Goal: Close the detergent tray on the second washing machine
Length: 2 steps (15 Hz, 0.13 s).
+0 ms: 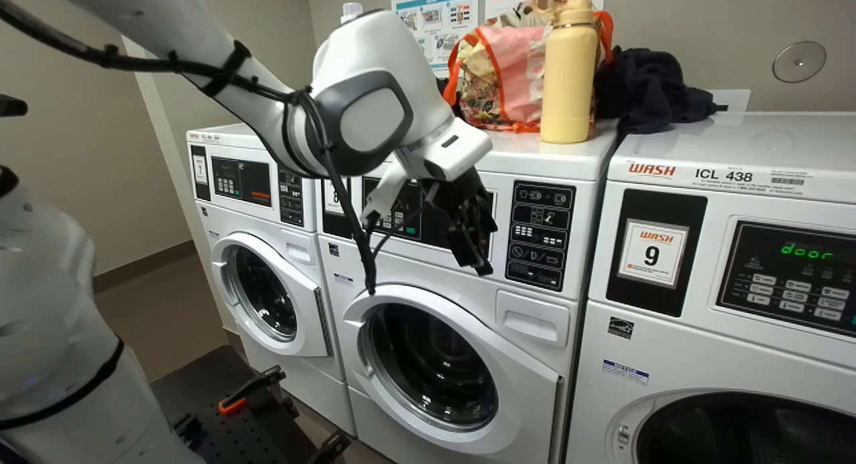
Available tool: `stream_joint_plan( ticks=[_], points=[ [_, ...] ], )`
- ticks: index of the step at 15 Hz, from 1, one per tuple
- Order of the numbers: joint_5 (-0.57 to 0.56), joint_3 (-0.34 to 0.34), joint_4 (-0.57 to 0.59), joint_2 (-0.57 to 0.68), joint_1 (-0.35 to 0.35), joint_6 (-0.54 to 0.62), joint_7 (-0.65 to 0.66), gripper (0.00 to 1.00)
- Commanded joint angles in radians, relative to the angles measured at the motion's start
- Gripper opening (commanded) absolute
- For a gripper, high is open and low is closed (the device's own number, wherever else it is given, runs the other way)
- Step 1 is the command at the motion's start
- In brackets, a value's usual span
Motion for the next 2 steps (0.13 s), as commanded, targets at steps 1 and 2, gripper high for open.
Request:
stream_joint_plan(
  ticks=[1,2],
  points=[
    [0.112,0.158,-0.035,-0.145,-0.086,-0.117,-0.063,1.00],
    [0.141,0.188,-0.031,-0.166,-0.096,-0.148,-0.068,1.00]
  ],
)
